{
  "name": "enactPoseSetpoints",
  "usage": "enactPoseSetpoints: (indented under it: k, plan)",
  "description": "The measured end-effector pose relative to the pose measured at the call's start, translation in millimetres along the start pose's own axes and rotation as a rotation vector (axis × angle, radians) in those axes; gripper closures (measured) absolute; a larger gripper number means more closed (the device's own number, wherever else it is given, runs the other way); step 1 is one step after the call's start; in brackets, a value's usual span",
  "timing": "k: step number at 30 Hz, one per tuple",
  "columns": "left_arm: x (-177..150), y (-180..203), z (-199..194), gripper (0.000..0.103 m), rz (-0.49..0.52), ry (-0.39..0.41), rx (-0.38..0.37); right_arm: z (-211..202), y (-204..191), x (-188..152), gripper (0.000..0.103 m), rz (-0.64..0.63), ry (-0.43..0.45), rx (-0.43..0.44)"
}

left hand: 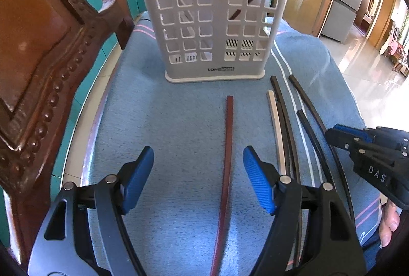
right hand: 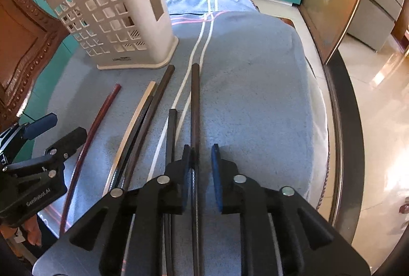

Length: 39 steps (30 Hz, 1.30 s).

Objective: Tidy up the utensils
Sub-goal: 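Lower the right gripper onto a dark brown chopstick and close on it, then lower the left gripper onto the red-brown chopstick while the right gripper holds its chopstick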

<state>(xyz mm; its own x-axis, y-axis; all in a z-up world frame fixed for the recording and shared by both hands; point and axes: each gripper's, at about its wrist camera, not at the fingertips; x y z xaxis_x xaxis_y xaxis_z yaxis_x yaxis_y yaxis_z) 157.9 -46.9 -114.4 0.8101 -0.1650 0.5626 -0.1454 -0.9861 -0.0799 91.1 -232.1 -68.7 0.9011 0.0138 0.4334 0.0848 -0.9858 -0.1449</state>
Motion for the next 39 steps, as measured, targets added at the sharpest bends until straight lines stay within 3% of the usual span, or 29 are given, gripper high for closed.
enactPoseSetpoints:
  k: [8, 16, 17, 20, 28, 33, 35, 37, 39]
  plan:
    - [2.7, 7.6, 27.4, 0.029, 0.026, -0.058, 0.005, 17.1, -21.7, 21.8, 0.074, -0.099, 0.029, -0.095]
    - [7.3, 9.6, 32.3, 0.029, 0.024, -0.048, 0.022, 28.0, -18.7, 42.7, 0.073, -0.087, 0.032, -0.062]
    - [7.5, 13.1, 33.9, 0.029, 0.023, -0.047, 0.024, 28.9, -18.4, 44.6, 0.073, -0.088, 0.034, -0.059]
    - [6.9, 15.9, 33.2, 0.029, 0.019, -0.048, 0.023, 28.7, -15.5, 47.3, 0.095, -0.085, 0.029, -0.065]
    - [6.8, 10.4, 32.2, 0.026, 0.014, -0.050, 0.023, 16.3, 0.2, 29.3, 0.095, -0.061, -0.023, -0.045]
    - [15.3, 5.9, 39.4, 0.025, 0.000, -0.051, 0.026, 15.4, 0.2, 28.4, 0.086, -0.063, -0.020, -0.040]
    - [17.8, 6.3, 41.2, 0.031, -0.014, -0.051, 0.016, 16.9, -1.8, 27.0, 0.086, -0.073, -0.011, -0.054]
    - [18.4, 8.2, 39.6, 0.043, -0.016, -0.051, -0.011, 17.5, -3.8, 26.9, 0.086, -0.080, -0.006, -0.063]
    - [20.9, 11.8, 39.1, 0.058, -0.001, -0.046, -0.028, 16.8, -2.7, 26.7, 0.094, -0.075, -0.004, -0.050]
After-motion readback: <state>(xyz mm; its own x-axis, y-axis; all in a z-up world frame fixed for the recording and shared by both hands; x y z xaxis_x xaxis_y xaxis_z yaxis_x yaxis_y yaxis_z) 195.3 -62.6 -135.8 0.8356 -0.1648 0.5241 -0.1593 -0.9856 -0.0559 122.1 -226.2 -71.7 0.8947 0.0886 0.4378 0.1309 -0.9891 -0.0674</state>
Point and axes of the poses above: each gripper's, at about its wrist camera, not at the fingertips, and z roughly the way its jaws point, y to its right, x to its top, and after that the axes turned 5 degrees about z, right-handed
